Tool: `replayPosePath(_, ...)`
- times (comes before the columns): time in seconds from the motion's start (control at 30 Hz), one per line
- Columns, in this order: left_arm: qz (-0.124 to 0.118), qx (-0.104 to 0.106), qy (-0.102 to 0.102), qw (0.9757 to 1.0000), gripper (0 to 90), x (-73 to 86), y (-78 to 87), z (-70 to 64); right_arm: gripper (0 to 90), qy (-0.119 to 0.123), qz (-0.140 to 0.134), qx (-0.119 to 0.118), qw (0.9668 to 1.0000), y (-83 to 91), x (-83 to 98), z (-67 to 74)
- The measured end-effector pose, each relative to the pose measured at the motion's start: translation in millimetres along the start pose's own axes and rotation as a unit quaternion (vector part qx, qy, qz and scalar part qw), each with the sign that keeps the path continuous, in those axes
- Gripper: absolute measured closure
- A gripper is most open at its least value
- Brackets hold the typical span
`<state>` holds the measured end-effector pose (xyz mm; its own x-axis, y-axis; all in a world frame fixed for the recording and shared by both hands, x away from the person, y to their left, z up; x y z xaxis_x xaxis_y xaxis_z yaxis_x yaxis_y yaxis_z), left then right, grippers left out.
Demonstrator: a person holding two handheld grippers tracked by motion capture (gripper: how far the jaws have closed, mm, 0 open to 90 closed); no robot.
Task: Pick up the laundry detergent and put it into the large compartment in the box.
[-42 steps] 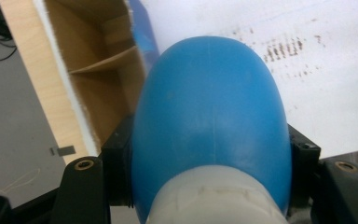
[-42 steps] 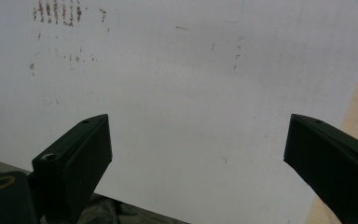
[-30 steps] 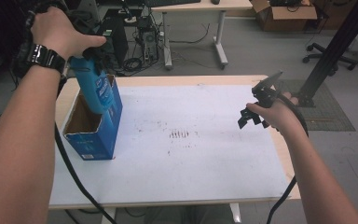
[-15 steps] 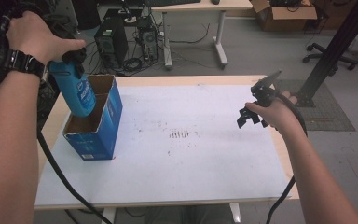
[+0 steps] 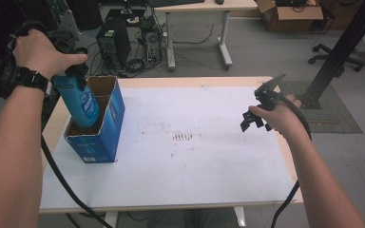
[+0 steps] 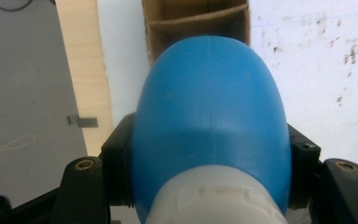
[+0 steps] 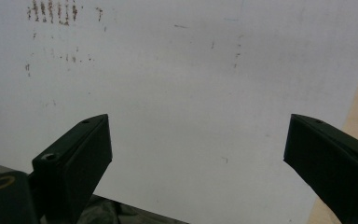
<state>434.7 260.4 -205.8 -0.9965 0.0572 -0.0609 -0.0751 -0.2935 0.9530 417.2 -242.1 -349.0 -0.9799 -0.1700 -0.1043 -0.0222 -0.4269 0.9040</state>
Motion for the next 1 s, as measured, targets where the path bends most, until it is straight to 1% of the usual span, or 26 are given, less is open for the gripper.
replayPosePath(0.1,0.005,-0.002,0.0,1.0,37.6,0.2,-10.8,-1.3,7.8,-0.001,0.0,-0.001,1.0,-0.4,0.2,-1.0)
replayPosePath(0.3,0.012,0.004,0.001,0.9999,37.6,0.3,-32.0,-4.8,7.8,-0.002,0.002,-0.001,1.0,-2.3,0.9,-2.5)
replayPosePath(0.5,0.021,0.009,-0.002,0.9997,37.6,-1.5,-52.4,-11.3,7.7,-0.001,0.004,-0.002,1.0,-4.8,0.9,-2.6)
replayPosePath(0.73,0.028,0.014,-0.007,0.9995,37.6,-3.5,-69.1,-18.8,7.8,-0.001,0.007,-0.003,1.0,-9.5,0.2,-3.6)
replayPosePath(0.8,0.034,0.014,-0.01,0.9993,37.6,-3.8,-74.5,-20.7,7.8,0.0,0.008,-0.003,1.0,-11.1,0.4,-4.4)
replayPosePath(0.83,0.033,0.015,-0.009,0.9993,37.6,-4.6,-76.7,-21.2,7.8,0.0,0.009,-0.003,1.0,-11.9,0.7,-4.9)
replayPosePath(0.97,0.04,0.012,-0.01,0.9991,37.6,-5.2,-86.8,-24.4,7.8,-0.002,0.009,-0.004,0.9999,-13.5,0.9,-6.4)
replayPosePath(1.0,0.042,0.012,-0.014,0.9989,37.6,-5.2,-88.8,-24.8,7.8,-0.005,0.009,-0.005,0.9999,-13.9,1.0,-6.6)
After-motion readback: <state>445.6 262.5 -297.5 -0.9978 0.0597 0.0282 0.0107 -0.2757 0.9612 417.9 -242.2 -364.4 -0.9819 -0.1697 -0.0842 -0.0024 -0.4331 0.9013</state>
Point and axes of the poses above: each handheld gripper's, and its own axes: y roughly backward along the jaws, x roughly out of its underside, z roughly to its left, the point moved 6 cm from there along -y, roughly forward along the jaws, and after that the axes turned 12 degrees about -x, right-handed, at the moved point
